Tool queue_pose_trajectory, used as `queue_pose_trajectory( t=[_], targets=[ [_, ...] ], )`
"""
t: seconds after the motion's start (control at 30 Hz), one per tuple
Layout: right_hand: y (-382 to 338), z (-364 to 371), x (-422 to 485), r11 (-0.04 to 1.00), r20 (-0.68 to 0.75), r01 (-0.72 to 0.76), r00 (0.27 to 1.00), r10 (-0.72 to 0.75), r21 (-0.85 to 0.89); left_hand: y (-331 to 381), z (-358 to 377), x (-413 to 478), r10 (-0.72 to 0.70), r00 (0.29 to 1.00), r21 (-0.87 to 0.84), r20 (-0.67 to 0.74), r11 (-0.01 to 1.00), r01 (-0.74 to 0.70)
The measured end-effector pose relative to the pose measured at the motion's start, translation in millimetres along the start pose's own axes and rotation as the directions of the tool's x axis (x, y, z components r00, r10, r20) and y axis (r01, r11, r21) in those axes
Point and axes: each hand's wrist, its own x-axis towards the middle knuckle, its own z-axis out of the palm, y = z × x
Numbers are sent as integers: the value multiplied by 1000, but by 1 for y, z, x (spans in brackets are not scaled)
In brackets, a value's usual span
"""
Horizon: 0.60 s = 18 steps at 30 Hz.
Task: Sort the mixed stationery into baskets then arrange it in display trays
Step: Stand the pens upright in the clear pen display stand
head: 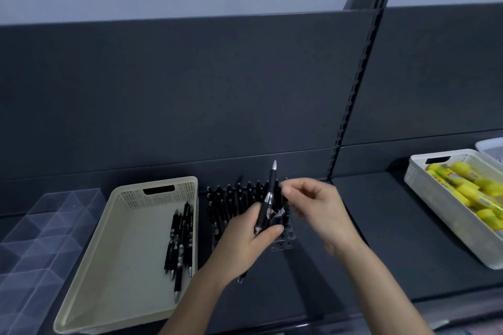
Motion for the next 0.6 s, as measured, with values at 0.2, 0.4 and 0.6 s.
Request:
queue_pose_trajectory(
  t=[0.2,0.4,0.6],
  targets=[
    [5,-2,-3,999,-57,-45,997,46,26,-3,3,5,-29,997,-32,73,999,31],
    [18,-14,-6,890,-78,-203,964,255,409,-4,-3,7,-152,987,-113,-59,983,145],
    [35,-22,-9,902,-198,-234,927,320,362,-1,-1,8,-190,976,-201,-109,965,166]
  ],
)
